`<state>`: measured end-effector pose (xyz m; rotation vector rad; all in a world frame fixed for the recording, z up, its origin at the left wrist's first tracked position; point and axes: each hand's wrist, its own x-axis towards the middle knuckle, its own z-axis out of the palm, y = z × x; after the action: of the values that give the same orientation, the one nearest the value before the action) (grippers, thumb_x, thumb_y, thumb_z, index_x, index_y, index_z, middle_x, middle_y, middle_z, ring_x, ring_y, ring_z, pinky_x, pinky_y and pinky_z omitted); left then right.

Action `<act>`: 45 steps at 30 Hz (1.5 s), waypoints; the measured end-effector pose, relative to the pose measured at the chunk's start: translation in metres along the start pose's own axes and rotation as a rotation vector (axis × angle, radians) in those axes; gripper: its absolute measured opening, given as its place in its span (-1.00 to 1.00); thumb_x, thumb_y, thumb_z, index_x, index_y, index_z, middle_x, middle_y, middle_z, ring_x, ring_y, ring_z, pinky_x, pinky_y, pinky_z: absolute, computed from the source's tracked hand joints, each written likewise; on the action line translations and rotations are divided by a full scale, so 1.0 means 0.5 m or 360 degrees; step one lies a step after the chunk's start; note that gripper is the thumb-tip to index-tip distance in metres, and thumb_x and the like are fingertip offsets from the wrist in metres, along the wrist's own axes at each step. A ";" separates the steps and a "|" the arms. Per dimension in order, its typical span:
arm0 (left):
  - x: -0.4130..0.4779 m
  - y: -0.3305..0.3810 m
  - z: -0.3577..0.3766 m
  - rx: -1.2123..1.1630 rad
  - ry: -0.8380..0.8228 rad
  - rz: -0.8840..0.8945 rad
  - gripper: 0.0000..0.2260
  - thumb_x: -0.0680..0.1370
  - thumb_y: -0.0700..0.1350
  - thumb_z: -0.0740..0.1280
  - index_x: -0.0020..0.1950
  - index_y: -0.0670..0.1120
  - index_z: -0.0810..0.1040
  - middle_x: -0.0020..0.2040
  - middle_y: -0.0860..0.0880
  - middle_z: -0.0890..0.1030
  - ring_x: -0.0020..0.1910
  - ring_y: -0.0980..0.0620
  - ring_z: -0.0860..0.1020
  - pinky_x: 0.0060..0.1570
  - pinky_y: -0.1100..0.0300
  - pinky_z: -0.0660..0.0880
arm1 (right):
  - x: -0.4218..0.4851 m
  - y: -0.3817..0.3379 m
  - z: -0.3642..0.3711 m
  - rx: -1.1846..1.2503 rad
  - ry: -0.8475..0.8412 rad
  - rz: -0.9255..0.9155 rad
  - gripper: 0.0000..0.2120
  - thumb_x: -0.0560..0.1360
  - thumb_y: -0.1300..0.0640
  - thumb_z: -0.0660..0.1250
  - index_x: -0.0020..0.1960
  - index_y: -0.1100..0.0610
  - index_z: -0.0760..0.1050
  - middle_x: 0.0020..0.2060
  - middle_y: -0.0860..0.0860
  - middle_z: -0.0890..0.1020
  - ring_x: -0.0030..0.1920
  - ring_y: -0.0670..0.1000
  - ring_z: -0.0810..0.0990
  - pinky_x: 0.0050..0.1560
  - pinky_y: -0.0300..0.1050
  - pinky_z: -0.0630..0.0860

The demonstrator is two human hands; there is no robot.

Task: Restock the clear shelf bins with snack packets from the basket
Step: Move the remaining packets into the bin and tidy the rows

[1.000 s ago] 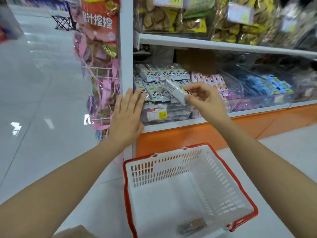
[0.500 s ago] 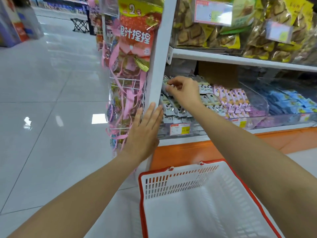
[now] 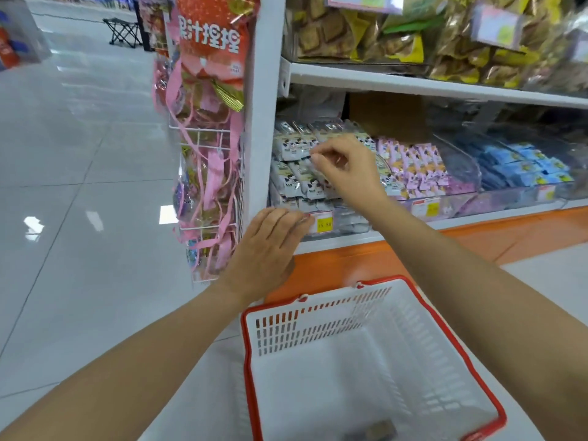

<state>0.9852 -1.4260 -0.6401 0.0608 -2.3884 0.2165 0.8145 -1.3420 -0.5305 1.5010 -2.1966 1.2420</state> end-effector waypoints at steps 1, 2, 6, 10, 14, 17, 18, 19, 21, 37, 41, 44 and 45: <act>0.000 0.016 0.007 -0.0044 -0.0016 0.0067 -0.46 0.38 -0.18 0.22 0.38 -0.16 0.39 0.26 -0.14 0.41 0.27 -0.16 0.36 0.37 -0.06 0.26 | -0.023 0.009 -0.015 0.0039 -0.0009 0.0001 -0.90 0.53 0.10 0.38 -0.03 0.10 0.64 -0.14 0.00 0.60 -0.17 -0.11 0.51 -0.15 -0.35 0.40; 0.001 0.033 0.015 -0.0080 -0.0045 0.0113 -0.49 0.38 -0.17 0.23 0.35 -0.16 0.43 0.24 -0.15 0.45 0.24 -0.16 0.37 0.33 -0.05 0.28 | -0.049 0.020 -0.027 0.0065 -0.0026 0.0001 -0.89 0.54 0.13 0.38 -0.03 0.15 0.64 -0.16 0.03 0.61 -0.19 -0.08 0.52 -0.17 -0.32 0.41; 0.007 0.105 0.063 -0.0175 -0.0269 0.0179 -0.58 0.37 -0.16 0.35 0.24 -0.15 0.52 0.14 -0.15 0.54 0.16 -0.15 0.44 0.20 0.00 0.33 | -0.173 0.094 -0.060 0.0103 -0.0162 0.0110 -0.87 0.56 0.18 0.36 -0.08 0.24 0.61 -0.24 0.08 0.60 -0.25 -0.03 0.51 -0.22 -0.21 0.45; -0.009 0.161 0.133 -0.0199 -0.0648 0.0149 -0.51 0.28 -0.16 0.49 0.20 -0.13 0.57 0.14 -0.13 0.58 0.14 -0.16 0.52 0.17 -0.01 0.43 | -0.315 0.198 -0.049 0.0021 -0.0397 0.0378 -0.91 0.51 0.19 0.40 -0.14 0.19 0.61 -0.31 -0.14 0.55 -0.32 -0.17 0.47 -0.26 -0.27 0.39; -0.060 0.199 0.207 -0.0141 -0.1174 0.0029 -0.35 0.56 -0.01 0.30 0.59 -0.06 0.11 0.59 -0.09 0.13 0.56 -0.11 0.11 0.52 -0.04 -0.03 | -0.463 0.298 -0.018 -0.0129 -0.0843 0.0600 -0.97 0.49 0.16 0.43 -0.12 0.10 0.64 -0.25 -0.09 0.61 -0.29 -0.10 0.53 -0.22 -0.29 0.42; -0.093 0.215 0.246 -0.0080 -0.1378 -0.0066 -0.28 0.62 0.05 0.22 0.61 -0.08 -0.14 0.62 -0.06 -0.08 0.59 -0.08 -0.07 0.52 -0.03 -0.20 | -0.551 0.347 0.009 -0.0181 -0.1188 0.0708 -0.95 0.49 0.13 0.44 -0.07 0.09 0.65 -0.22 -0.13 0.59 -0.25 -0.13 0.53 -0.18 -0.34 0.41; -0.106 0.218 0.257 -0.0076 -0.1401 -0.0081 -0.27 0.62 0.06 0.21 0.60 -0.10 -0.17 0.62 -0.07 -0.10 0.59 -0.08 -0.09 0.52 -0.04 -0.21 | -0.576 0.365 0.020 -0.0203 -0.1310 0.0726 -0.94 0.49 0.11 0.44 -0.06 0.08 0.65 -0.21 -0.13 0.59 -0.24 -0.14 0.52 -0.18 -0.38 0.40; -0.118 0.221 0.265 -0.0067 -0.1398 -0.0087 -0.27 0.62 0.05 0.20 0.60 -0.11 -0.20 0.62 -0.08 -0.12 0.59 -0.09 -0.10 0.52 -0.06 -0.23 | -0.600 0.382 0.031 -0.0207 -0.1415 0.0749 -0.92 0.49 0.09 0.43 -0.05 0.07 0.65 -0.20 -0.12 0.60 -0.24 -0.15 0.52 -0.18 -0.40 0.39; -0.139 0.225 0.279 -0.0027 -0.1337 -0.0087 -0.26 0.62 0.04 0.20 0.60 -0.11 -0.23 0.62 -0.09 -0.14 0.59 -0.10 -0.11 0.50 -0.08 -0.29 | -0.647 0.414 0.053 -0.0221 -0.1599 0.0790 -0.89 0.49 0.05 0.44 -0.04 0.08 0.65 -0.17 -0.08 0.63 -0.22 -0.15 0.52 -0.16 -0.38 0.40; -0.160 0.238 0.298 0.0041 -0.1278 -0.0104 -0.28 0.63 -0.01 0.14 0.58 -0.11 -0.30 0.61 -0.10 -0.22 0.59 -0.09 -0.18 0.52 -0.14 -0.26 | -0.772 0.515 0.109 -0.0550 -0.2731 0.1217 -0.58 0.50 0.05 0.40 0.34 0.07 0.49 0.22 0.02 0.53 0.21 0.08 0.53 0.25 -0.07 0.47; -0.159 0.236 0.297 0.0033 -0.1280 -0.0103 -0.30 0.63 -0.02 0.13 0.58 -0.11 -0.29 0.61 -0.09 -0.22 0.59 -0.09 -0.18 0.52 -0.13 -0.27 | -0.778 0.516 0.110 -0.0552 -0.2698 0.1189 -0.64 0.47 0.07 0.45 0.24 0.09 0.55 0.06 -0.02 0.45 0.05 0.02 0.46 0.07 -0.14 0.44; -0.158 0.235 0.296 0.0034 -0.1284 -0.0097 -0.29 0.64 -0.01 0.13 0.58 -0.11 -0.30 0.61 -0.10 -0.23 0.59 -0.09 -0.18 0.52 -0.13 -0.27 | -0.780 0.520 0.108 -0.0523 -0.2655 0.1220 -0.67 0.43 0.07 0.49 0.16 0.06 0.55 0.05 -0.03 0.45 0.06 0.02 0.47 0.14 -0.07 0.47; -0.158 0.235 0.296 0.0033 -0.1287 -0.0096 -0.29 0.64 -0.01 0.13 0.58 -0.11 -0.31 0.60 -0.09 -0.23 0.59 -0.09 -0.18 0.52 -0.13 -0.27 | -0.780 0.518 0.106 -0.0500 -0.2640 0.1242 -0.70 0.42 0.08 0.49 0.12 0.05 0.53 0.05 -0.03 0.49 0.06 0.02 0.49 0.15 -0.06 0.48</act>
<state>0.9320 -1.3375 -0.8168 0.2745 -3.1814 0.2135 0.7905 -1.0859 -0.9253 1.7407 -3.8141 -0.9119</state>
